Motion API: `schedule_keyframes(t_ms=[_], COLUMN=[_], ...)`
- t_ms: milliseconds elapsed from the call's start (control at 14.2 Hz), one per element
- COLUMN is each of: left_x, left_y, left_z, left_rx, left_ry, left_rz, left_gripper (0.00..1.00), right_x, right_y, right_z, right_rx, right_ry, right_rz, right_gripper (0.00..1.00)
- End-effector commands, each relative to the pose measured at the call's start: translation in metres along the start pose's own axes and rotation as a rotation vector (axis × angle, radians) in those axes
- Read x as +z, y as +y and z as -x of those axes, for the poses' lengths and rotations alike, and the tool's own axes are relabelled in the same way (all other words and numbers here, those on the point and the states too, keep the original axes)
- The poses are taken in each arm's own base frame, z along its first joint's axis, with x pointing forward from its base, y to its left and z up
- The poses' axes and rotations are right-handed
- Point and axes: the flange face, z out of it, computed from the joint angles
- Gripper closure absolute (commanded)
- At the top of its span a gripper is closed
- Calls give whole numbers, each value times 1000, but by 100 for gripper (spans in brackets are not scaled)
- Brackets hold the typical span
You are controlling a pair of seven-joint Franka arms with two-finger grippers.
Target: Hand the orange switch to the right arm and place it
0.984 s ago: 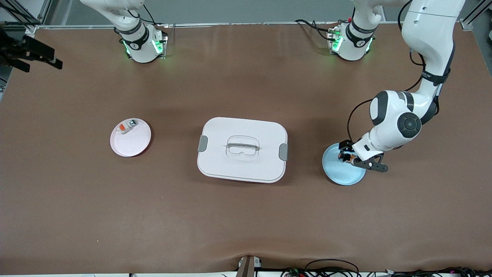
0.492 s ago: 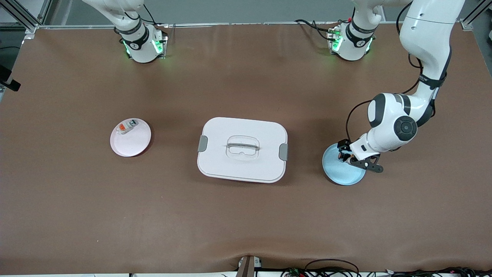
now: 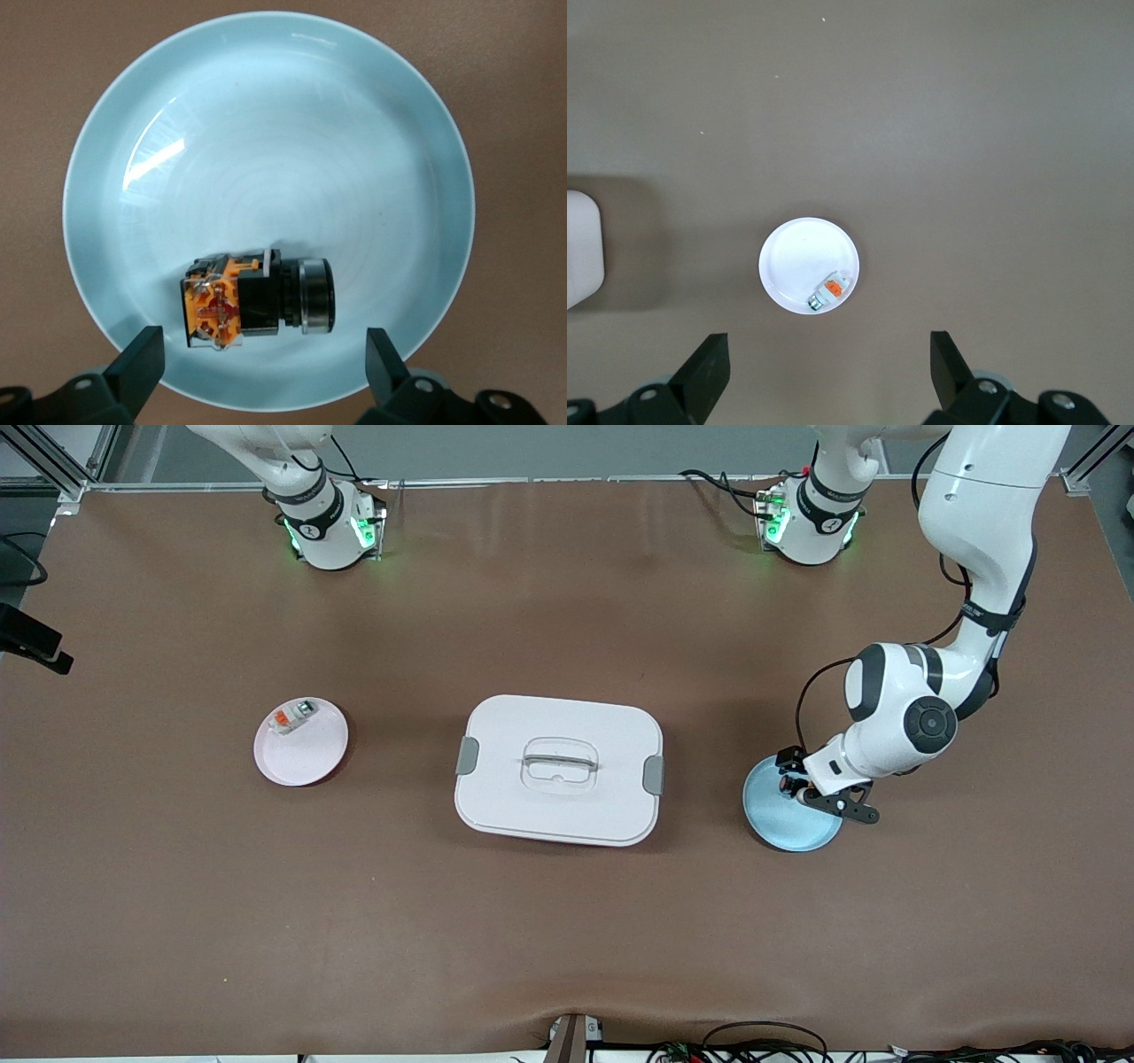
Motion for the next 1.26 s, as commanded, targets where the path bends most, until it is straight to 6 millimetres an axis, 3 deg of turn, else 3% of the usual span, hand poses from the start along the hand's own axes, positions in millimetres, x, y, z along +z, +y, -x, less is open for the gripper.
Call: schedule_keyframes(t_ms=[0,211,422,632,843,984,1195], left_x=[6,10,13,19,23,23,21], left_y=[-2,-4,-2,-1,-1,-2,-2], left_z=[-6,-8,-13,-13,-12,-11,-10], left_rx=[15,14,19,20,19,17,14], left_ry=[21,36,43,44,50,52,53], left_rz=[11,5,4,3,1,1,0], left_gripper=[0,0,0,0,0,0,0], right_x=[11,4,24,29,18,-7,-21], right_y=[6,10,9,-1,-3,-15,-21], right_z=[-10,-15,-22,-25,-20,0,4], right_rx=[17,21,20,-1,-8,-16,-28], right_ry=[-14,39,-9,-17,-4,-9,12], right_rz=[11,23,20,17,-4,-35,-57], right_gripper=[0,0,0,0,0,0,0])
